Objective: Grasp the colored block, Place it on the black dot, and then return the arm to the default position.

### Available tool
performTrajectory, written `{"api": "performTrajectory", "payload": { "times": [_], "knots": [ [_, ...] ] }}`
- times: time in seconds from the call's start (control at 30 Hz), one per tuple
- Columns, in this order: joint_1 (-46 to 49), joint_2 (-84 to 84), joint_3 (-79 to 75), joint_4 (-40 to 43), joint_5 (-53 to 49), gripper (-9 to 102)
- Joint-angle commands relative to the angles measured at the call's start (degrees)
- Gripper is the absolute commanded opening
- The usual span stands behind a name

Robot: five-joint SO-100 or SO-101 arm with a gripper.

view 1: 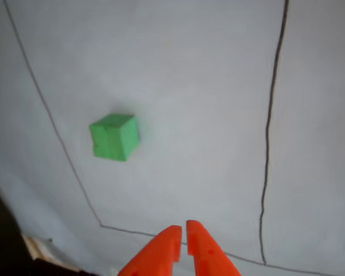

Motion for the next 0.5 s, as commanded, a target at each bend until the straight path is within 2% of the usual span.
{"api": "performTrajectory", "payload": {
  "times": [0.0,0.47],
  "knots": [
    [0.2,10.8,8.1,-2.6,-1.2,0],
    [2.4,55.2,34.5,-7.8,-5.2,0]
  ]
}}
